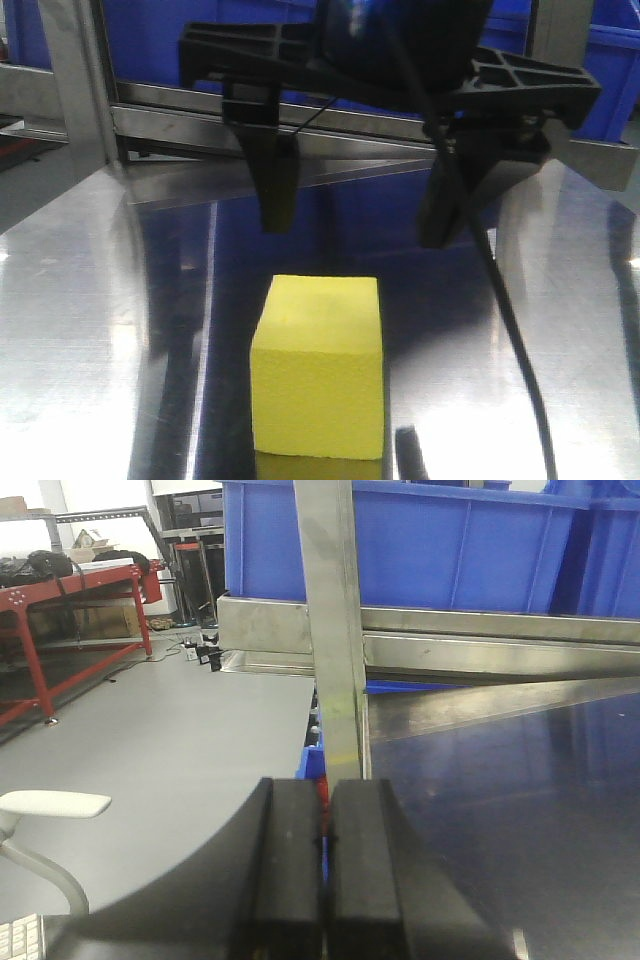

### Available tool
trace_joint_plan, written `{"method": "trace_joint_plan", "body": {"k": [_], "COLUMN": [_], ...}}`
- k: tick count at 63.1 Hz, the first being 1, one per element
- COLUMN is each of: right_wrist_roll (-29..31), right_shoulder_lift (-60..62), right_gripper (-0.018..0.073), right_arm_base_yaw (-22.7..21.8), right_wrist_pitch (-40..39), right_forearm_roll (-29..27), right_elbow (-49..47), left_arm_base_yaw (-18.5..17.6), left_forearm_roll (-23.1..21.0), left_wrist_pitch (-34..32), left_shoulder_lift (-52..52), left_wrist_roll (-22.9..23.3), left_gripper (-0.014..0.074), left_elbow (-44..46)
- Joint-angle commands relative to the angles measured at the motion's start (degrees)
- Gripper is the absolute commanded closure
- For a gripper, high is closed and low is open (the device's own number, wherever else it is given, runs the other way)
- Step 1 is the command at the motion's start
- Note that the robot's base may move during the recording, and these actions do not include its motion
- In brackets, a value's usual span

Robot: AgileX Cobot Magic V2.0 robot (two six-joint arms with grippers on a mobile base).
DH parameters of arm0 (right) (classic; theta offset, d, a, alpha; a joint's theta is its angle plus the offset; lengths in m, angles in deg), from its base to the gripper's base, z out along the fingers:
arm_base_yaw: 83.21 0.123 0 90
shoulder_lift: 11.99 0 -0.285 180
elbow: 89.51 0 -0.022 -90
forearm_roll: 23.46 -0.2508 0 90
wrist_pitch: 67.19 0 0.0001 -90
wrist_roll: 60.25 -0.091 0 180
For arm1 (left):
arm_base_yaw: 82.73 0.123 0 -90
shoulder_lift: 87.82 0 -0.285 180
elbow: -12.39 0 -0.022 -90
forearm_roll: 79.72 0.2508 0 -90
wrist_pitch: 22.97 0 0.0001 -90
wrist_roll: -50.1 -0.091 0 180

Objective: Place yellow foam block on left shelf second layer
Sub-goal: 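Lower the right gripper around the yellow foam block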

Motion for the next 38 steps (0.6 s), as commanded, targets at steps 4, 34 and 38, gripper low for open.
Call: {"method": "trace_joint_plan", "body": {"k": [4, 34, 38], "right_wrist_roll": [-1.15, -3.77, -3.93], "right_shoulder_lift": [0.23, -3.59, -3.99], "right_gripper": [-0.0068, -0.0068, -0.0068], "right_arm_base_yaw": [1.24, 2.67, 2.67], "right_wrist_pitch": [-0.67, 0.25, 0.25], "right_forearm_roll": [1.74, 2.37, 2.37], "right_elbow": [-2.72, -2.61, -2.51], "left_arm_base_yaw": [-0.23, -0.23, -0.23], "left_forearm_roll": [-0.29, -0.29, -0.29], "left_wrist_pitch": [-4.73, -4.73, -4.73], "left_shoulder_lift": [-1.17, -1.17, -1.17], "left_wrist_roll": [0.22, 0.22, 0.22], "left_gripper": [0.0472, 0.0472, 0.0472], "left_elbow": [-1.40, -1.40, -1.40]}}
